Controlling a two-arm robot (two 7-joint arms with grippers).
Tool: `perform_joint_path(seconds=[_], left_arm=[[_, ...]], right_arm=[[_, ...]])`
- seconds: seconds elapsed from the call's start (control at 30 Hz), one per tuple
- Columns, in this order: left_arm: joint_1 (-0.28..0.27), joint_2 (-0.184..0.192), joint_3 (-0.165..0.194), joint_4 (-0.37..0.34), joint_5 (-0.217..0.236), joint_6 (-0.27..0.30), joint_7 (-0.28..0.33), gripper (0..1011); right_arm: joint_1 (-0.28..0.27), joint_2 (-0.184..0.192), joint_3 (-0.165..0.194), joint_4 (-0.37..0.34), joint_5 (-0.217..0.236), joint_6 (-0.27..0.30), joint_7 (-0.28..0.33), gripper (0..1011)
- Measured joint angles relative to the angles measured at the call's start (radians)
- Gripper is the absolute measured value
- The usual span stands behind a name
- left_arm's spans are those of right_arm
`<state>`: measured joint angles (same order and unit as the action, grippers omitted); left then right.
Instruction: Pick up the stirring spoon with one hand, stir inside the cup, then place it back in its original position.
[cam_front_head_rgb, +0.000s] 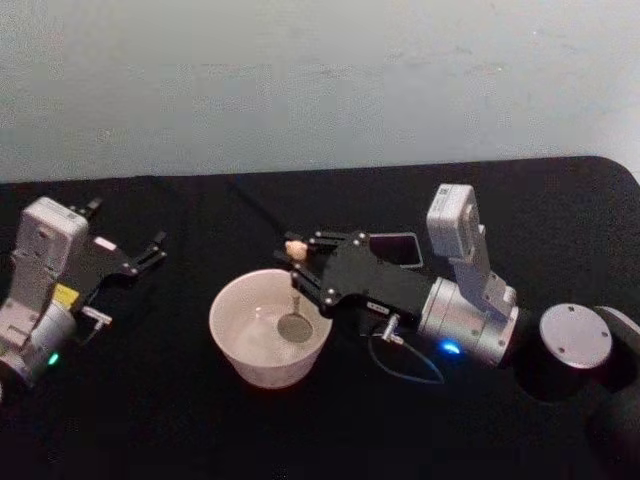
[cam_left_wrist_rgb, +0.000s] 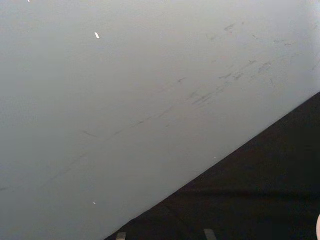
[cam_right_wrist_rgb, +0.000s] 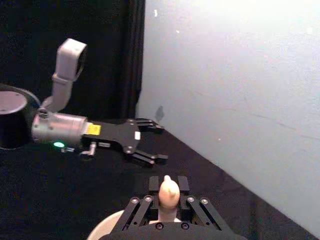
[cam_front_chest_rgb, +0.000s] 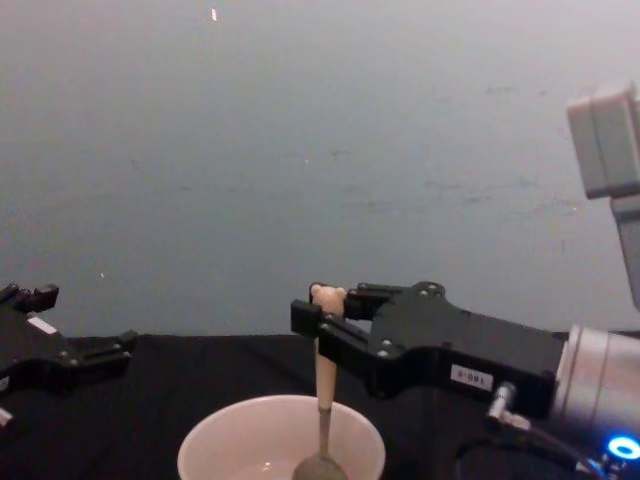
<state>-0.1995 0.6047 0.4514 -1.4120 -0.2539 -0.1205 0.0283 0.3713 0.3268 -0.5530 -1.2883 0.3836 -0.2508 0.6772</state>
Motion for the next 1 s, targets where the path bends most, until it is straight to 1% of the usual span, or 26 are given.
perform_joint_path(seconds=[0.13,0.27,0.33,0.47,0.5,0.73,1.0], left_arm=[[0.000,0.000,0.000,0.000,0.000,0.000,0.000,1001],[0.000,0.000,0.000,0.000,0.000,0.000,0.000,1001],[0.000,0.000,0.000,0.000,0.000,0.000,0.000,1001],[0.000,0.000,0.000,0.000,0.000,0.000,0.000,1001],[0.000,0.000,0.000,0.000,0.000,0.000,0.000,1001],[0.000,0.000,0.000,0.000,0.000,0.000,0.000,1001],[0.000,0.000,0.000,0.000,0.000,0.000,0.000,1001]], right_arm=[[-0.015,0.010,-0.007,-0.023,0.007,0.005,0.012,214],[-0.020,0.011,-0.024,-0.033,0.014,0.009,0.031,214],[-0.019,0.009,-0.030,-0.034,0.015,0.009,0.036,214],[-0.002,-0.009,-0.048,-0.018,0.016,0.005,0.046,214],[-0.002,-0.009,-0.048,-0.018,0.016,0.005,0.046,214],[0.047,-0.056,-0.065,0.057,0.011,-0.009,0.047,214],[0.101,-0.105,-0.068,0.144,-0.008,-0.027,0.029,214]])
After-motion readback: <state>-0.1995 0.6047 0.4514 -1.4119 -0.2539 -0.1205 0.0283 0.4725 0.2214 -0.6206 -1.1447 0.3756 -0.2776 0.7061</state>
